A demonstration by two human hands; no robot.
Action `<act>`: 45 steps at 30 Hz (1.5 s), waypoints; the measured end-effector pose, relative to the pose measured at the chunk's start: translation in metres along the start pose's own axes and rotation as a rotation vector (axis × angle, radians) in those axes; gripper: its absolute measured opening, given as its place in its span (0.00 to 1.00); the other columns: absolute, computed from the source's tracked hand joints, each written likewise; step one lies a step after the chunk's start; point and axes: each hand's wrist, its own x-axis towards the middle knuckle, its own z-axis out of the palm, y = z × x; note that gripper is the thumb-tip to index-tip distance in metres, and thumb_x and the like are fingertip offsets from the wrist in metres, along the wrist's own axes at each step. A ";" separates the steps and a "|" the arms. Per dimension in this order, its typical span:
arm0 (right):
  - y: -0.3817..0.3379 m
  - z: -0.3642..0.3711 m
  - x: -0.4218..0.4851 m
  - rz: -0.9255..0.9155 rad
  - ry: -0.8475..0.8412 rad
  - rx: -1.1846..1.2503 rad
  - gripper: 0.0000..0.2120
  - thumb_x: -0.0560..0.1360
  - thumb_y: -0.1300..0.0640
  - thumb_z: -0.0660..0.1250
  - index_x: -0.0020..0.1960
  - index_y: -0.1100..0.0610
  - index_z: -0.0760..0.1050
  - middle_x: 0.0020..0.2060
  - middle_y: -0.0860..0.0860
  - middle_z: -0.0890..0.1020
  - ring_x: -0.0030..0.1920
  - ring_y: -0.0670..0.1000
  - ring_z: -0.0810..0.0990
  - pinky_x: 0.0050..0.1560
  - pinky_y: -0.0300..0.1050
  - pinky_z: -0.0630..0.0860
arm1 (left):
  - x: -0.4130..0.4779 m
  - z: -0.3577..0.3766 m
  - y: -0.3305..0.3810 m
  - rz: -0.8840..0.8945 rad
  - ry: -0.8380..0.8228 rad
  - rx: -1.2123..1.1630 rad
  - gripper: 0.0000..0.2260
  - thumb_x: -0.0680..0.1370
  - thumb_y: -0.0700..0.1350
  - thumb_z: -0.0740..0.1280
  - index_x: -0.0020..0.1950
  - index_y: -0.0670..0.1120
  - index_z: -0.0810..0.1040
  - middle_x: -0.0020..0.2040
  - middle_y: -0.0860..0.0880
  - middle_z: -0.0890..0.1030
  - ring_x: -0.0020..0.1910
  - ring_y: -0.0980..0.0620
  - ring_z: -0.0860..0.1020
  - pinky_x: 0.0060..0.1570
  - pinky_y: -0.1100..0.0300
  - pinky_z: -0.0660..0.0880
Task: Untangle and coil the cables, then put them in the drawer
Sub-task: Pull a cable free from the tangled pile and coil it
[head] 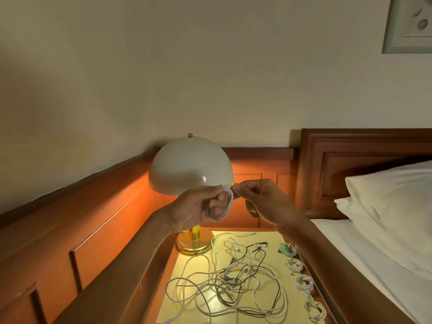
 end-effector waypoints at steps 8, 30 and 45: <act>0.012 0.021 -0.004 0.059 0.104 0.018 0.16 0.84 0.54 0.60 0.51 0.66 0.78 0.24 0.50 0.78 0.18 0.43 0.63 0.22 0.37 0.61 | 0.008 0.007 -0.002 -0.033 0.260 0.302 0.18 0.83 0.50 0.56 0.35 0.45 0.69 0.27 0.51 0.66 0.30 0.54 0.71 0.36 0.64 0.73; -0.002 0.002 0.003 -0.059 0.217 0.041 0.06 0.80 0.55 0.66 0.51 0.57 0.80 0.30 0.46 0.81 0.24 0.45 0.67 0.27 0.39 0.63 | 0.025 0.034 -0.008 0.424 0.703 1.135 0.26 0.83 0.57 0.47 0.52 0.42 0.80 0.46 0.43 0.83 0.47 0.48 0.81 0.50 0.45 0.76; 0.003 -0.001 0.007 0.188 -0.021 0.017 0.08 0.78 0.56 0.69 0.53 0.59 0.84 0.46 0.54 0.86 0.50 0.50 0.82 0.52 0.49 0.74 | 0.030 0.011 -0.009 0.454 0.608 1.479 0.14 0.84 0.44 0.55 0.43 0.46 0.75 0.35 0.48 0.75 0.35 0.46 0.74 0.39 0.45 0.75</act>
